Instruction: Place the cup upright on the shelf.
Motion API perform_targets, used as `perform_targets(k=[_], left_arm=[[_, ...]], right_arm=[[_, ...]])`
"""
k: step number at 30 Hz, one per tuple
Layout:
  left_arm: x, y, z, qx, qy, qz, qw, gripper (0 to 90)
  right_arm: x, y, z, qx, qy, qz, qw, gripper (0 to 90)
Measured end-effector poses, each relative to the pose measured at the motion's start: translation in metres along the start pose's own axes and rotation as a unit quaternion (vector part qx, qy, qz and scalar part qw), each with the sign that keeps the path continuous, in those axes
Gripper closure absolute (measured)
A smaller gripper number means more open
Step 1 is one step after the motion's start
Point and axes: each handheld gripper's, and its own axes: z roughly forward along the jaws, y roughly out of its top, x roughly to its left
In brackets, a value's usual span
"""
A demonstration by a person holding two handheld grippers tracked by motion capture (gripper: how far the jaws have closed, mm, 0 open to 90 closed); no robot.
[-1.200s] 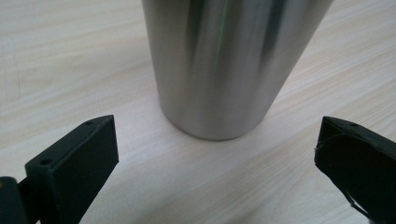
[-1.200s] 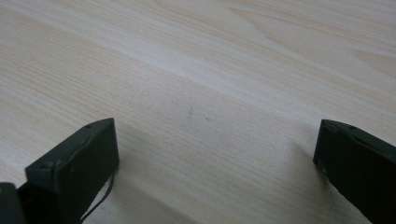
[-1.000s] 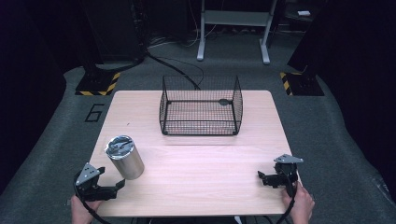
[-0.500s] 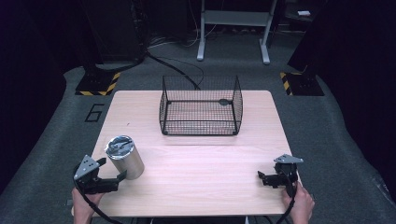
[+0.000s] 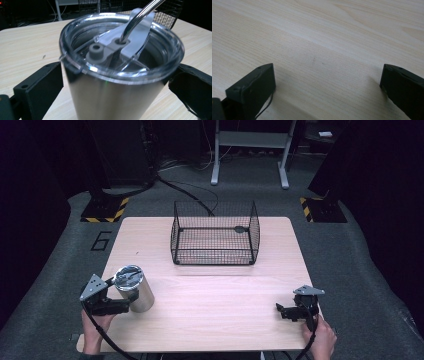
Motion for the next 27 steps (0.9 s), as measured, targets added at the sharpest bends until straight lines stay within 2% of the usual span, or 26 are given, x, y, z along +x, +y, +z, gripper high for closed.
perform_targets(k=[7,15,19,23,27], left_arm=[[0.001,0.008,0.005,-0.013,-0.008,-0.002,0.9999,0.0],[0.000,0.011,0.010,-0.008,0.003,-0.008,0.9999,0.0],[0.001,0.010,0.010,-0.010,0.003,-0.007,0.9999,0.0],[0.001,0.011,0.011,0.000,-0.001,-0.003,1.0000,1.8],[-0.001,0.013,0.012,0.002,0.006,-0.005,1.0000,2.2]], right_arm=[[0.000,0.000,0.000,0.001,0.000,0.002,1.0000,0.0],[0.000,0.000,-0.001,0.004,0.000,0.004,1.0000,0.0],[0.001,0.000,-0.001,0.001,-0.001,0.006,1.0000,0.0],[0.001,-0.001,-0.001,0.002,-0.001,0.006,1.0000,0.0],[0.001,0.000,-0.001,0.001,-0.001,0.005,1.0000,0.0]])
